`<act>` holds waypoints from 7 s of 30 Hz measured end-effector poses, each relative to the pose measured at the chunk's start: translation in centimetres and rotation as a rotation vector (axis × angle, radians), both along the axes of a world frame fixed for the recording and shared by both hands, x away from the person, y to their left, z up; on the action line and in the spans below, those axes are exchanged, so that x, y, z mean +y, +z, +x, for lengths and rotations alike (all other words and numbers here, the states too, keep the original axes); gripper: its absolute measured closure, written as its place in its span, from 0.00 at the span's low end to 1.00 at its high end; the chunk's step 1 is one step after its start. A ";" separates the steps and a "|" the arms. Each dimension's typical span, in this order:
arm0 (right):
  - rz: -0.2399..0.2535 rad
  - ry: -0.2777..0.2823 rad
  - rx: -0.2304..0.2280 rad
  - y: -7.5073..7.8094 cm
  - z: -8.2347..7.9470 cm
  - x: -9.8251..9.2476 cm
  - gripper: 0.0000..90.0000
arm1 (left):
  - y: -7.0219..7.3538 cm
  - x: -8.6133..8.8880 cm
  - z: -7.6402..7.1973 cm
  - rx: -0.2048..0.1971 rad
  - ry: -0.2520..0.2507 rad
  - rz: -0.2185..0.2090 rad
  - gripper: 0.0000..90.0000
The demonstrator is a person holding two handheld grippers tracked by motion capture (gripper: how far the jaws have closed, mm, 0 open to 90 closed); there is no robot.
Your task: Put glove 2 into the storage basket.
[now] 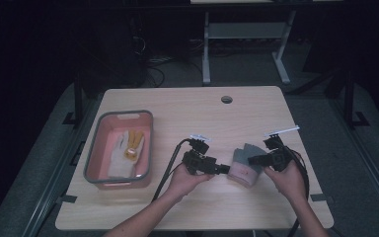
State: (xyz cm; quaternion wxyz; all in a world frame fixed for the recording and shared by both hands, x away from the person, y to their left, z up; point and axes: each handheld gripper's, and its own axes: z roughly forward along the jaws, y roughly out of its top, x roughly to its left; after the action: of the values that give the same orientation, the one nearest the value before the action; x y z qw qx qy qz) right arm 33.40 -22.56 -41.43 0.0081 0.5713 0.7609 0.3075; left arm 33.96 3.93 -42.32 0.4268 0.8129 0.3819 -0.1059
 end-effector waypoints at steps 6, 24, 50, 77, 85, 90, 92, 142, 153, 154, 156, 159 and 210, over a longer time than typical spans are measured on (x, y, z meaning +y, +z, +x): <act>0.045 -0.043 -0.009 -0.4 -0.8 -1.4 0.64 | -0.5 -1.0 0.6 0.011 -0.006 0.005 0.36; 0.174 -0.119 0.007 -2.5 -2.3 -4.0 0.56 | -2.9 -4.6 2.5 0.118 -0.027 -0.008 0.48; 0.314 -0.213 0.079 -5.2 -2.1 -5.4 0.54 | -4.3 -5.0 2.1 0.155 0.017 0.033 0.53; 0.369 -0.237 0.091 -6.3 -0.7 -3.4 0.82 | -4.7 -4.9 2.0 0.192 0.010 -0.003 0.68; 0.384 -0.227 0.090 -6.1 -0.8 -3.4 0.87 | -4.6 -4.6 1.9 0.199 0.008 -0.016 0.71; 0.358 -0.201 0.077 -5.3 -1.0 -3.0 0.87 | -4.4 -4.0 1.7 0.191 0.004 -0.020 0.71; 0.351 -0.189 0.074 -5.1 -1.0 -2.7 0.87 | -4.3 -3.7 1.6 0.196 0.012 -0.030 0.71; 0.422 -0.009 0.029 1.4 1.7 4.0 0.87 | 1.6 4.7 1.5 0.116 0.076 -0.100 0.71; 0.421 0.021 0.022 2.7 2.6 5.4 0.87 | 2.8 6.3 1.7 0.100 0.092 -0.105 0.71; 0.424 0.024 0.022 2.9 2.6 5.6 0.87 | 2.9 6.5 1.7 0.097 0.093 -0.108 0.71; 0.421 0.029 0.019 3.1 2.8 5.9 0.87 | 3.0 6.8 1.8 0.092 0.097 -0.113 0.71; 0.424 0.038 0.021 3.4 3.0 6.3 0.87 | 3.3 7.3 1.8 0.091 0.100 -0.111 0.71; 0.461 0.155 0.033 5.8 6.2 13.1 0.87 | 5.7 14.3 2.0 0.054 0.193 -0.119 0.71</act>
State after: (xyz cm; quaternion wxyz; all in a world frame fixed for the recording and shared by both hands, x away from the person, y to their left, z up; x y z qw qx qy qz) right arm 39.55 -9.45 -35.61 -0.1588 0.5029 0.7121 0.4635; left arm 35.94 18.28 -36.57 0.4721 0.7426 0.4626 -0.1086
